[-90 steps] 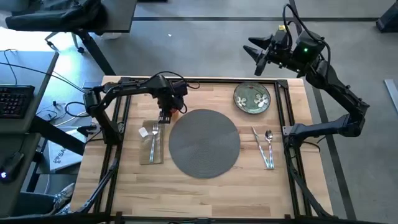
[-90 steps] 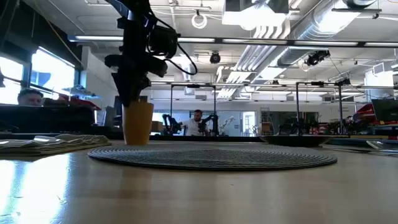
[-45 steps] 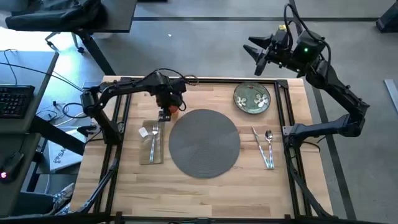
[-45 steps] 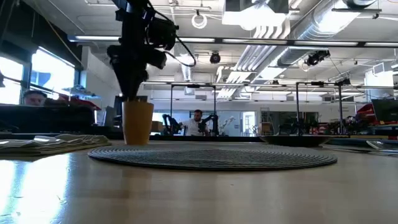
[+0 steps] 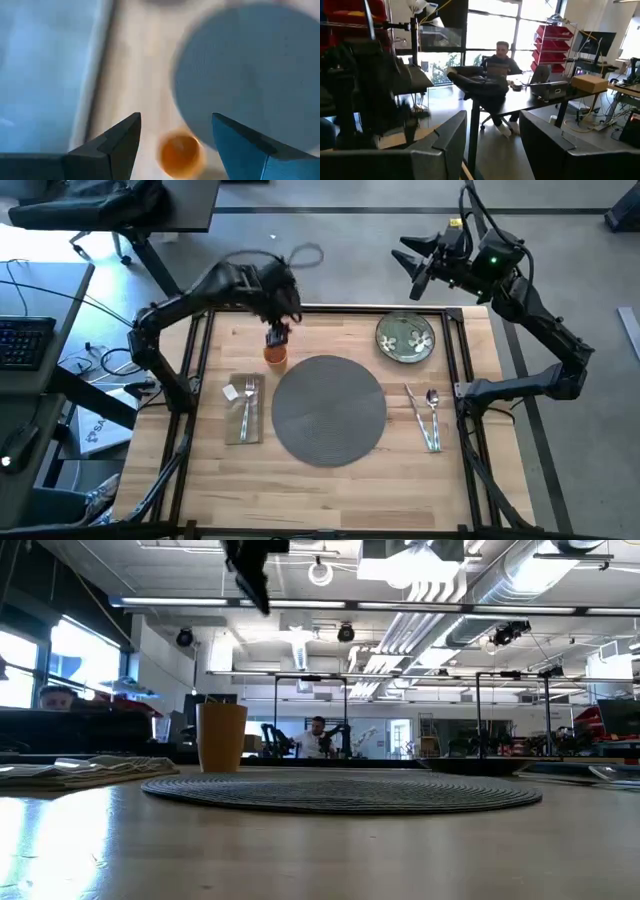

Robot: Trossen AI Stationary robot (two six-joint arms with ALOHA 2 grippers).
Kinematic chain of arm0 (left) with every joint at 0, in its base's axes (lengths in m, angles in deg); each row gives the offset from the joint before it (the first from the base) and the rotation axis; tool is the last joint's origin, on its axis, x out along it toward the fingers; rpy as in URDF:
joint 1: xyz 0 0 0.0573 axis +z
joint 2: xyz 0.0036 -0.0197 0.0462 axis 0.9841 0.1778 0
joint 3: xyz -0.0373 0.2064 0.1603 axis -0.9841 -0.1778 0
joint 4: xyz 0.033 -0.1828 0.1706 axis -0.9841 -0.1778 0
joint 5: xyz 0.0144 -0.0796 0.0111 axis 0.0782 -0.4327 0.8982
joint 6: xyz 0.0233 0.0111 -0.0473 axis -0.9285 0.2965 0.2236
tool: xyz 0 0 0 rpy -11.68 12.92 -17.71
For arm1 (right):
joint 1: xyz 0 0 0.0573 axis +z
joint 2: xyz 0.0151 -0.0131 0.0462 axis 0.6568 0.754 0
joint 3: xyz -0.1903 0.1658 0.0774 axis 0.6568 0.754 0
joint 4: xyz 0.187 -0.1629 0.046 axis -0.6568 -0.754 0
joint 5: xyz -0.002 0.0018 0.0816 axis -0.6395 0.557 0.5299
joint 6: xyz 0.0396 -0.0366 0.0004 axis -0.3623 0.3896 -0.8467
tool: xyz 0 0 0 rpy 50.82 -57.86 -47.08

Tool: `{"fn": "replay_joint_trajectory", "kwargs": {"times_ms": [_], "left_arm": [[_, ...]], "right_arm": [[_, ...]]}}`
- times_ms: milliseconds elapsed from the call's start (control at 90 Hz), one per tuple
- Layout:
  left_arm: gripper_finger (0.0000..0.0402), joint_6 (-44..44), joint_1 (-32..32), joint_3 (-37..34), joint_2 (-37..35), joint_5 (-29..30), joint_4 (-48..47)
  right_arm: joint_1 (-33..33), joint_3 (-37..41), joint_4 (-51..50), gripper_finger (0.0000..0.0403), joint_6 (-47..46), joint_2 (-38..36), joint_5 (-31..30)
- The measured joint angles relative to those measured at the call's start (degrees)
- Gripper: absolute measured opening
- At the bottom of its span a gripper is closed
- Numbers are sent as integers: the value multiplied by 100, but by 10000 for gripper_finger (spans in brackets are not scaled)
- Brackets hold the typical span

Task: Set table place
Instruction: Put the green plate on the gray table mat

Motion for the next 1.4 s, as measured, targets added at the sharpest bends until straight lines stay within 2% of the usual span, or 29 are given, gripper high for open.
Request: {"fn": "replay_joint_trajectory", "kwargs": {"times_ms": [156, 311, 444, 522, 611, 756, 856, 1022, 1156, 1267, 1400], "left_arm": [[223, -296, 30, 658, -1, 782, 888], [223, -222, 215, 696, 20, 783, 1856], [223, -189, 355, 696, 158, 918, 2869], [223, -312, 433, 696, 238, 836, 3409], [223, -343, 527, 696, 310, 452, 3858], [223, -343, 616, 694, 420, 154, 3921], [223, -329, 640, 690, 469, 157, 3792], [223, -345, 651, 690, 468, 207, 3606], [223, -345, 694, 690, 470, 214, 3619], [223, -314, 759, 690, 488, 239, 3593], [223, -301, 796, 690, 505, 246, 3620]], "right_arm": [[-1, -209, 226, 161, 1, 7, -271], [-26, -747, 499, 161, 242, 19, -812], [-51, -1471, 382, 161, 722, 311, -1409], [-206, -2154, -127, 161, 838, 679, -1650], [-538, -3159, -1187, 161, 726, 1279, -1664], [-1239, -4662, -2921, 161, 304, 2320, -1249], [-1717, -4132, -3228, 161, 36, 2273, -921], [-2414, -3777, -5182, 161, -126, 2372, -606], [-2632, -3544, -5960, 161, 29, 2386, -557], [-2706, -3502, -6447, 161, -111, 2365, -801], [-2717, -3496, -6867, 161, -378, 2370, -1480]]}}
